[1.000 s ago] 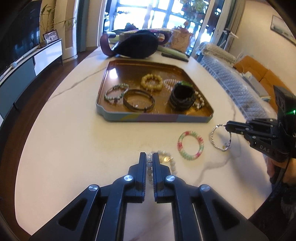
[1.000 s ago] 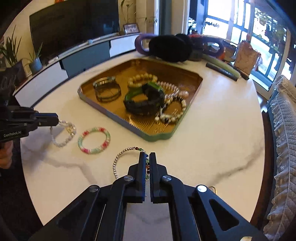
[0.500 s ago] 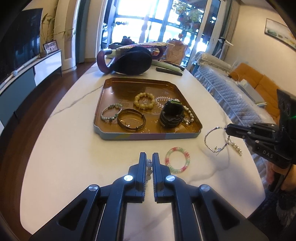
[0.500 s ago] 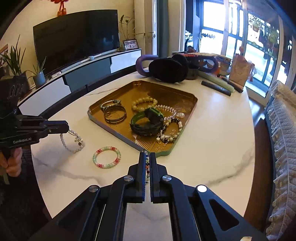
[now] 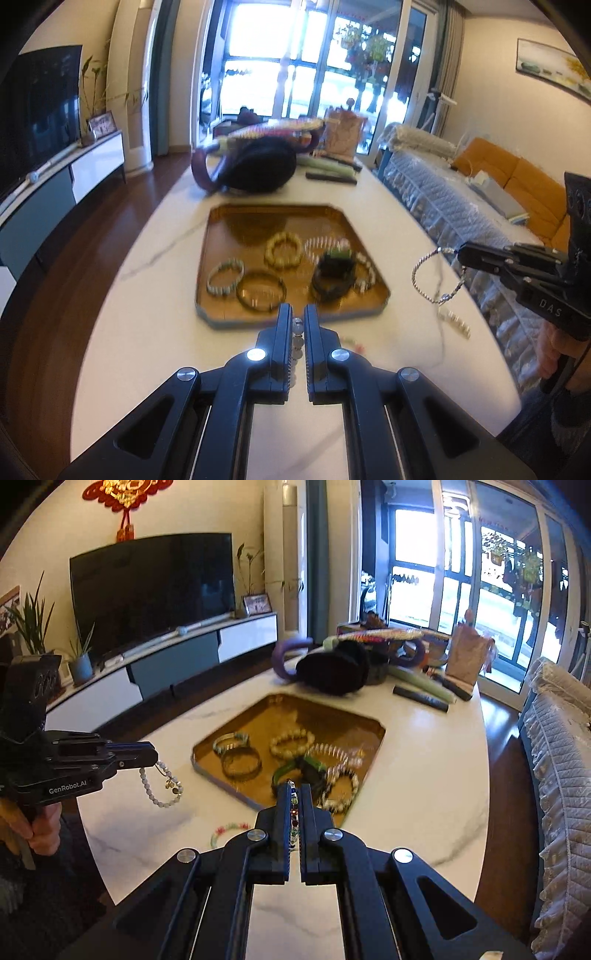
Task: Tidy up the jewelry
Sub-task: 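Carry the pearl and chain bracelets over the copper tray with both tools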
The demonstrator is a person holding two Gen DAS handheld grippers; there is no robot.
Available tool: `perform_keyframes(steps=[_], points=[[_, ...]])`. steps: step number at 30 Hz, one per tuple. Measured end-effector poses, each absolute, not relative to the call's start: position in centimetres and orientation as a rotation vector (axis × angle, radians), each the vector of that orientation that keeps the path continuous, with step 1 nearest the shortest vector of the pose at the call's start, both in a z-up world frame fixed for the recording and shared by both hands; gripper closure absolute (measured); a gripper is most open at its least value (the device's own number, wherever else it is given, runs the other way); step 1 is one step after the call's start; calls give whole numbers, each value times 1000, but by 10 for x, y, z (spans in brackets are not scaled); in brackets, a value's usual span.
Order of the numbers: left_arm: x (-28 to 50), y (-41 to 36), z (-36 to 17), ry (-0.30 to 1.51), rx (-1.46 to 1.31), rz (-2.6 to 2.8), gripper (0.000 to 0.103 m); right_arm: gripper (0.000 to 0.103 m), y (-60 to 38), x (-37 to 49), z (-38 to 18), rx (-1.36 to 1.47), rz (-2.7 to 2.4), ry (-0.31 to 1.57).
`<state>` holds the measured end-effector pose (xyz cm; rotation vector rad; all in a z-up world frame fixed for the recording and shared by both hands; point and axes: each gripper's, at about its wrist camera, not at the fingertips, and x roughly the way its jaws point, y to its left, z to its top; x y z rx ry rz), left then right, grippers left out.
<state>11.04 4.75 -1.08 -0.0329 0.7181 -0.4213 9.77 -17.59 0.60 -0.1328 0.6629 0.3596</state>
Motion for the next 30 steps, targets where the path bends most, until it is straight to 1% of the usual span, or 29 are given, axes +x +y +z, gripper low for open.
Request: perform_keyframes(steps=[6, 8, 11, 19, 25, 30], points=[[124, 48, 31, 611, -40, -425, 97, 100, -176, 116, 31, -122, 348, 608], [135, 51, 37, 586, -53, -395, 97, 100, -173, 127, 38, -129, 348, 592], [160, 54, 36, 605, -101, -388, 97, 100, -168, 144, 39, -140, 348, 578], [236, 41, -1, 710, -135, -398, 97, 100, -160, 189, 20, -157, 338, 597], [296, 30, -52, 827, -170, -398, 97, 100, -162, 237, -24, -170, 298, 682], [315, 30, -79, 873, -126, -382, 97, 100, -168, 269, -64, -140, 296, 767]])
